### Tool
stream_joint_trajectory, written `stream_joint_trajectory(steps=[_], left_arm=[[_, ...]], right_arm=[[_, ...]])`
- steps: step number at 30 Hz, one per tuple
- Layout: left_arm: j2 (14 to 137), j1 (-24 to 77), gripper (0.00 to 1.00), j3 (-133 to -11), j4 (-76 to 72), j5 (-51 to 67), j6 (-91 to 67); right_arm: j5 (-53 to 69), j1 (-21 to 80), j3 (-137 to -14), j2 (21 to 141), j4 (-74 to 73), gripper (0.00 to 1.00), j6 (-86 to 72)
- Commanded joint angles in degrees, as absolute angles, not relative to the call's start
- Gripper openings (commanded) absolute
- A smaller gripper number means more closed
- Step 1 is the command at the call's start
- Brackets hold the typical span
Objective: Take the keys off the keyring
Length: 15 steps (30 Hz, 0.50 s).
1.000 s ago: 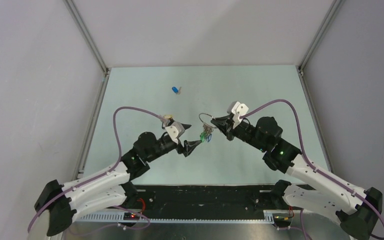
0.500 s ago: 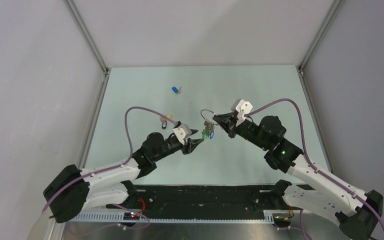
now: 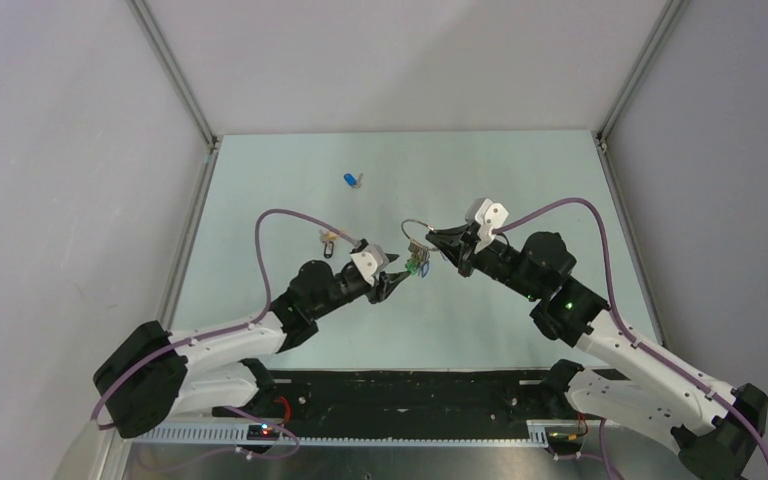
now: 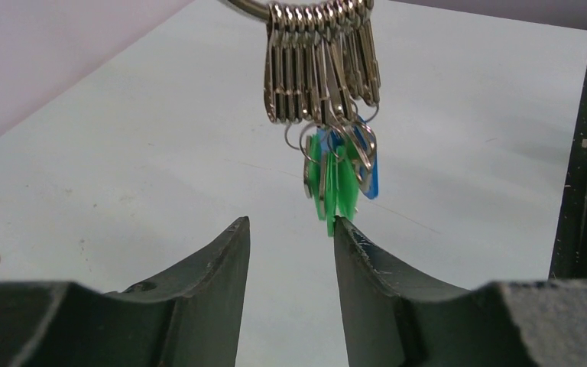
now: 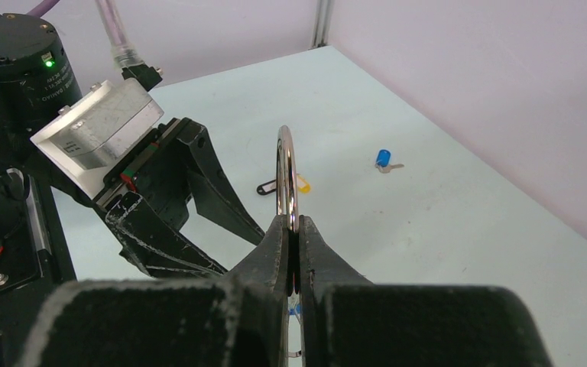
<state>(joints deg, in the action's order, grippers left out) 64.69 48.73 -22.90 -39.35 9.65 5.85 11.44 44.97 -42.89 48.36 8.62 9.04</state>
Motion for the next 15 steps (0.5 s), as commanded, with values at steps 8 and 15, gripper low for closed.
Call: stream_joint_trajectory(steps=[8, 15], left_arm=[[66.9, 48.5, 0.46, -27.4, -42.5, 8.9, 8.3], [69.6, 48.5, 0.47, -29.8, -42.4, 12.3, 7.7]], right_arm=[[12.8, 44.8, -45.3, 47.1, 12.8, 0.0, 8.1], [12.7, 44.7, -45.3, 46.9, 12.9, 0.0, 7.9]])
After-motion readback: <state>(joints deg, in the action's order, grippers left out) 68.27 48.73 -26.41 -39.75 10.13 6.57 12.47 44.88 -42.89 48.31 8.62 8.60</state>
